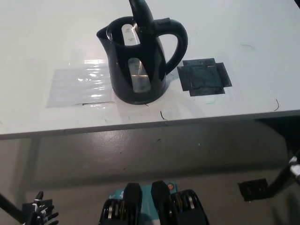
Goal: The robot uses its right hand to push down on the lid of a kettle kept in the middle of the desk to close it
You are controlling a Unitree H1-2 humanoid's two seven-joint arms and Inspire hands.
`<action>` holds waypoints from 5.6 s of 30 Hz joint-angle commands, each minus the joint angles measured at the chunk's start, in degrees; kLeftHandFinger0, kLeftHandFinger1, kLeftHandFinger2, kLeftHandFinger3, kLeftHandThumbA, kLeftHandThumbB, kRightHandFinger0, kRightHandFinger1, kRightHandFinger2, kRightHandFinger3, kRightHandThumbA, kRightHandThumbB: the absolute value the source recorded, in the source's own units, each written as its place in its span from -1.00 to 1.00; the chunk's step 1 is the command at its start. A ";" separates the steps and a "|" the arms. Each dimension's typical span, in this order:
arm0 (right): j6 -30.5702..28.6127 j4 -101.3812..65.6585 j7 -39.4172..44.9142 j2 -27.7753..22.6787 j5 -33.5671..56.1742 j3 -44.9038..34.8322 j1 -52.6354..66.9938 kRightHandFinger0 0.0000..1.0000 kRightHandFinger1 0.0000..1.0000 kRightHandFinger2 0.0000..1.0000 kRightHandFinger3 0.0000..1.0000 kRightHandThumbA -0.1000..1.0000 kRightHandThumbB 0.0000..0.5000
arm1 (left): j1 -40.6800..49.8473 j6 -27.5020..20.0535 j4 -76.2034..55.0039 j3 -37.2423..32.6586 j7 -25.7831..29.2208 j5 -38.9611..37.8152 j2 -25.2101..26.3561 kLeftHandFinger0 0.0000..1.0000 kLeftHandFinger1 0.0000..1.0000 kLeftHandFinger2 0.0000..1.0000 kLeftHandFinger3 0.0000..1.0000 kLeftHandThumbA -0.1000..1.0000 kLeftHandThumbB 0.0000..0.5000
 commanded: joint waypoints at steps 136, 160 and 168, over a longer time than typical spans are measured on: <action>20.68 -16.32 19.93 -0.34 9.60 38.56 -47.61 0.67 0.60 0.60 0.74 0.34 0.41 | 1.84 3.35 -3.22 -15.42 10.44 -21.38 6.44 1.00 1.00 1.00 1.00 1.00 -0.65; -4.52 -9.44 12.59 -17.30 3.45 23.59 -2.71 0.53 0.56 0.68 1.00 0.42 0.51 | -0.18 3.35 -2.28 -11.24 6.28 -19.02 7.50 1.00 1.00 1.00 1.00 1.00 -0.66; -9.97 9.54 10.40 -12.67 -0.02 18.76 -6.36 0.78 0.86 0.93 1.00 0.33 -0.13 | -1.54 3.35 -1.96 -10.41 6.21 -18.67 7.47 1.00 1.00 1.00 1.00 1.00 -0.63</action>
